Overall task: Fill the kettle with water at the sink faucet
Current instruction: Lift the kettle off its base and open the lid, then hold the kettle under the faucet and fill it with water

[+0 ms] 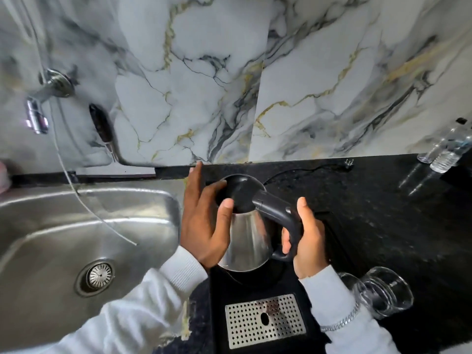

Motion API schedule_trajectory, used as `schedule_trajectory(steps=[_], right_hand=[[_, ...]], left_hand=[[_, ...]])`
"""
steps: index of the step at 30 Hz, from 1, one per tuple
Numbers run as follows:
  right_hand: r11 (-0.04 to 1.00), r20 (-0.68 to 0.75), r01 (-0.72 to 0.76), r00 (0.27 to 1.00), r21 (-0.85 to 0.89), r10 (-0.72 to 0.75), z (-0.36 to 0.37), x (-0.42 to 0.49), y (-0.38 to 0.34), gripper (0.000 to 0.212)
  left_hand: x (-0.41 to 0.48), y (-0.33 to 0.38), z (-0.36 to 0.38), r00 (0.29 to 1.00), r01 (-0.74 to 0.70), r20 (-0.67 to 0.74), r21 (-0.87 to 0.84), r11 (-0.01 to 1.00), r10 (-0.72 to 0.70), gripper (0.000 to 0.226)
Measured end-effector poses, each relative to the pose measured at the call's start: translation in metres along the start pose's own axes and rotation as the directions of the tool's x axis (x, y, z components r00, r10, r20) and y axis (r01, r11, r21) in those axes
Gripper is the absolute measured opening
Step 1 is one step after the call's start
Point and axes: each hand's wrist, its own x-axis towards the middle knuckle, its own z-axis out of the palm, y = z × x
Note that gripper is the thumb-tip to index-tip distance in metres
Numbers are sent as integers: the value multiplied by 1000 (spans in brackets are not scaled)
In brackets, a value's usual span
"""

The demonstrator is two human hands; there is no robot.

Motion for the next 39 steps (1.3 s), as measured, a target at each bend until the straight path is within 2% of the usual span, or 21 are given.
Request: schedule_trajectory(steps=[4,8,11,14,16,17,18,20,22,23,25,29,32,34,36,37,39], right_hand=[[1000,-1,9,1000,10,-9,36,-9,0,66],[999,17,-18,1000,37,17,83,-23,7,61],[996,7,-55,998,64,55,113,-34,20,62],[992,5,-102,995,75,102,146,-44,33,65],[987,20,-137,990,79,136,171,-48,42,65],[984,23,-154,988,92,153,181,-50,47,64],[981,24,-163,987,103,162,192,-50,52,64],[980,26,-166,986,114,164,207,-50,61,64],[981,39,-154,988,116,150,225,-51,69,65],[980,54,-156,987,121,150,237,-53,73,66],[979,72,-155,987,136,146,254,-50,78,69],[970,141,-187,976,154,166,289,-42,89,64],[967,195,-196,967,164,163,313,-36,96,62],[951,216,-248,954,184,207,333,-25,104,63],[919,264,-321,929,230,259,353,-9,105,62],[910,281,-338,921,240,269,362,-1,105,63],[914,303,-345,913,212,274,380,17,111,64]], left_hand=[[1,3,-23,1000,-7,-13,112,994,9,49],[7,0,-59,997,7,-80,65,998,-2,41],[18,-8,-88,979,-201,-3,178,963,205,38],[32,-12,-119,895,-446,155,357,821,419,34],[40,-19,-140,841,-541,218,360,760,496,35],[43,-22,-149,831,-556,231,302,774,507,37],[47,-25,-159,845,-529,217,199,825,489,38],[51,-24,-173,928,-335,124,-131,933,351,37],[59,-20,-187,980,-122,98,-403,907,175,41],[66,-22,-197,987,-55,111,-437,898,114,47],[84,-30,-213,985,3,158,-408,913,67,61],[134,-63,-258,961,21,276,-117,993,12,122],[158,-89,-281,960,32,278,20,999,-36,135],[173,-112,-296,969,14,242,103,995,-39,135],[185,-137,-309,983,23,177,114,993,-43,122],[189,-151,-313,992,69,99,125,990,-82,111],[202,-186,-320,972,230,-82,124,965,-221,71]])
